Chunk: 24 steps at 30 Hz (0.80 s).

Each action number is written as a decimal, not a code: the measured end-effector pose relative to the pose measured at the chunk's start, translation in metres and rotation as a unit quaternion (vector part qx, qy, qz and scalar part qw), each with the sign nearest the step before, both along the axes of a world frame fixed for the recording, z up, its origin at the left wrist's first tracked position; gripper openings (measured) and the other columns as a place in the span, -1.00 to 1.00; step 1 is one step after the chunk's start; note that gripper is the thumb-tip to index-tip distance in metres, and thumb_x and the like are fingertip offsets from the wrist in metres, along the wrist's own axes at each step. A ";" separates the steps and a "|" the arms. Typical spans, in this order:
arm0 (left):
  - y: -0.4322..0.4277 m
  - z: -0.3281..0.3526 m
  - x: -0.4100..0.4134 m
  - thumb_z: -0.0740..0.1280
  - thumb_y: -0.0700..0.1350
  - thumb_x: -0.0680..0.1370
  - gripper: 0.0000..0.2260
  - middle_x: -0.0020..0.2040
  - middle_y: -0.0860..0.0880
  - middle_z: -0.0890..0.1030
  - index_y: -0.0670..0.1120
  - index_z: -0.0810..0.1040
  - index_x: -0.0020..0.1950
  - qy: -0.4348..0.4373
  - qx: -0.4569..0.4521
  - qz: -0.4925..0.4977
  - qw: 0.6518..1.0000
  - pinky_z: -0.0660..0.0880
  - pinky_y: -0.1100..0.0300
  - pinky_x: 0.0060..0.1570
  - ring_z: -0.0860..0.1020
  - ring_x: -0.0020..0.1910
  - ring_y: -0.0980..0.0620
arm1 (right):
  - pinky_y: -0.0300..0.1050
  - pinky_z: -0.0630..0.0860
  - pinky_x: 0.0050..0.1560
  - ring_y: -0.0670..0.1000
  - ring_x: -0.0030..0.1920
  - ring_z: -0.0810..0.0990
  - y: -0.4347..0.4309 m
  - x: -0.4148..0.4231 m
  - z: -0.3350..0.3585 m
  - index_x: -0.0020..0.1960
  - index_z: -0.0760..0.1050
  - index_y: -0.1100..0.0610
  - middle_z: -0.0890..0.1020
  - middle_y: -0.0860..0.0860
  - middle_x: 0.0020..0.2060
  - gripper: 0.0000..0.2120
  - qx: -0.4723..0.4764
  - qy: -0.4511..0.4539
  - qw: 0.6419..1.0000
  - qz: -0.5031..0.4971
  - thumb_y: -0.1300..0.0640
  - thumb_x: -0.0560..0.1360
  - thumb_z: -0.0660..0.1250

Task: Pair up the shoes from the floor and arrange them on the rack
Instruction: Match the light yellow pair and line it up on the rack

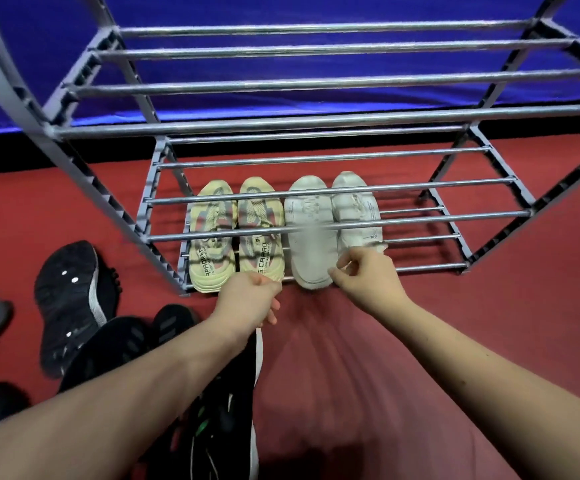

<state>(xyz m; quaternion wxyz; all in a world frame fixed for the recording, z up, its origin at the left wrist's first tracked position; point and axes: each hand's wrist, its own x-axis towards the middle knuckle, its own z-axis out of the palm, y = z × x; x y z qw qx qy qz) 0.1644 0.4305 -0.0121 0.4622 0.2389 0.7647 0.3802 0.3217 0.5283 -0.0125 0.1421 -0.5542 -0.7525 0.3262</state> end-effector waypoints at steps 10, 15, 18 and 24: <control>-0.145 0.028 -0.126 0.30 -0.22 0.48 -0.85 -0.46 -0.03 0.55 -0.18 0.55 -0.29 0.125 -0.017 -0.014 0.992 0.28 0.39 -0.63 0.47 -0.61 0.03 | -0.21 0.33 -0.33 -0.03 -0.36 0.46 -0.093 -0.104 0.013 -0.19 0.53 0.16 0.52 -0.01 -0.41 -0.89 -0.020 -0.044 0.973 0.226 0.13 0.43 0.40; -0.245 0.027 -0.204 0.34 -0.20 0.47 -0.83 -0.50 0.02 0.55 -0.09 0.56 -0.33 0.181 -0.051 0.016 0.982 0.38 0.28 -0.47 0.48 -0.58 0.11 | -0.38 0.30 -0.39 -0.14 -0.44 0.40 -0.154 -0.186 0.019 -0.21 0.50 0.11 0.51 -0.03 -0.42 -0.89 -0.020 -0.075 0.944 0.322 0.13 0.43 0.41; -0.304 0.023 -0.242 0.35 -0.18 0.46 -0.84 -0.44 -0.05 0.57 -0.12 0.56 -0.33 0.179 -0.058 0.057 0.980 0.42 0.20 -0.34 0.49 -0.50 0.01 | -0.33 0.33 -0.33 -0.07 -0.39 0.46 -0.189 -0.231 0.022 -0.26 0.47 0.03 0.54 -0.03 -0.40 -0.85 -0.023 -0.084 0.937 0.339 0.11 0.43 0.42; -0.419 0.003 -0.295 0.31 -0.23 0.49 -0.86 -0.40 -0.12 0.56 -0.17 0.54 -0.27 0.183 -0.075 0.153 0.968 0.39 0.31 -0.54 0.48 -0.55 0.02 | -0.22 0.46 -0.32 0.01 -0.43 0.55 -0.268 -0.309 0.010 -0.30 0.52 0.09 0.61 0.09 -0.39 -0.84 -0.088 -0.119 0.924 0.352 0.11 0.42 0.43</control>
